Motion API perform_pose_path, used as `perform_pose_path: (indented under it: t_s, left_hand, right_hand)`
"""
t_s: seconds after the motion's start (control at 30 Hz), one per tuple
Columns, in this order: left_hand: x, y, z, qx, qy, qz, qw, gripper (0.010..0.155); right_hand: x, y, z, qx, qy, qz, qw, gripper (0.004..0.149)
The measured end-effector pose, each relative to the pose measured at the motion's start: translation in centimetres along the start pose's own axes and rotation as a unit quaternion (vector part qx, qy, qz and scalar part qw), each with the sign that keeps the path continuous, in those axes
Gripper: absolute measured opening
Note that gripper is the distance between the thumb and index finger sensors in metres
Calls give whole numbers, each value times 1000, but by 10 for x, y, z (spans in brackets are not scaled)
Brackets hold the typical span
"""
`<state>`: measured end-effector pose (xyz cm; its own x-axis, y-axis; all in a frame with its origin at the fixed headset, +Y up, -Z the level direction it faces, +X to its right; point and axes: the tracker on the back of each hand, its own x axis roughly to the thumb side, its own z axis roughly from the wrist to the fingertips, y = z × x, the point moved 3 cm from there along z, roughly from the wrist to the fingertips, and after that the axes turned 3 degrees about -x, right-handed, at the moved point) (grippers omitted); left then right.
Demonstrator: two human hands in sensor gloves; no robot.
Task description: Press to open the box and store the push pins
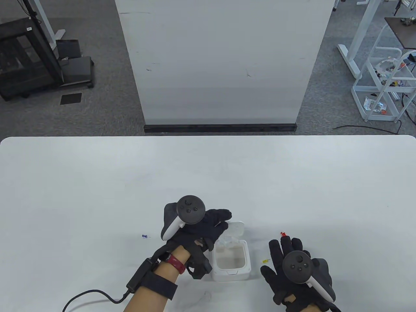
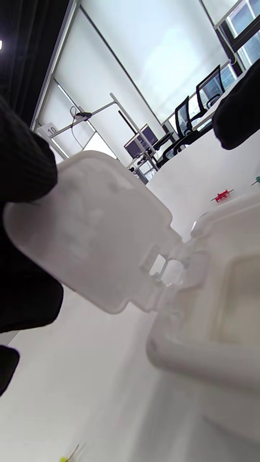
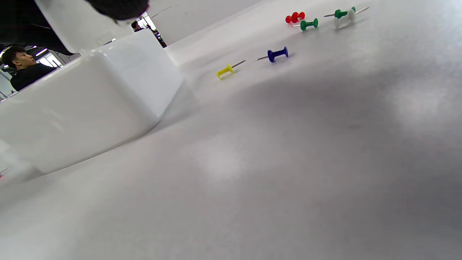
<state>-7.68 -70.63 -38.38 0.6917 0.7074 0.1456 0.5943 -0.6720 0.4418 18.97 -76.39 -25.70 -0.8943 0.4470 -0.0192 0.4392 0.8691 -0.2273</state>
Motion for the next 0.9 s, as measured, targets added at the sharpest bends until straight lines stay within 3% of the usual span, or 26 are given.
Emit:
perform_pose_path:
  t_s: [0.17, 0.5, 0.7, 0.9]
  left_hand:
    - [-8, -4, 15, 31, -25, 41, 998, 48]
    - [-21, 2, 24, 40, -61, 37, 997, 68]
    - [-20, -11, 6, 57, -23, 16, 998, 69]
    - [-22, -32, -37, 86, 8, 53, 995, 70]
  right_hand:
    - [0, 1, 0, 0, 0, 9, 1000, 79]
    - [-1, 1, 1, 4, -3, 10, 1000, 79]
    - [-2, 1, 1, 5, -4, 9, 1000, 79]
    - [-1, 2, 0, 4, -5, 5, 1000, 79]
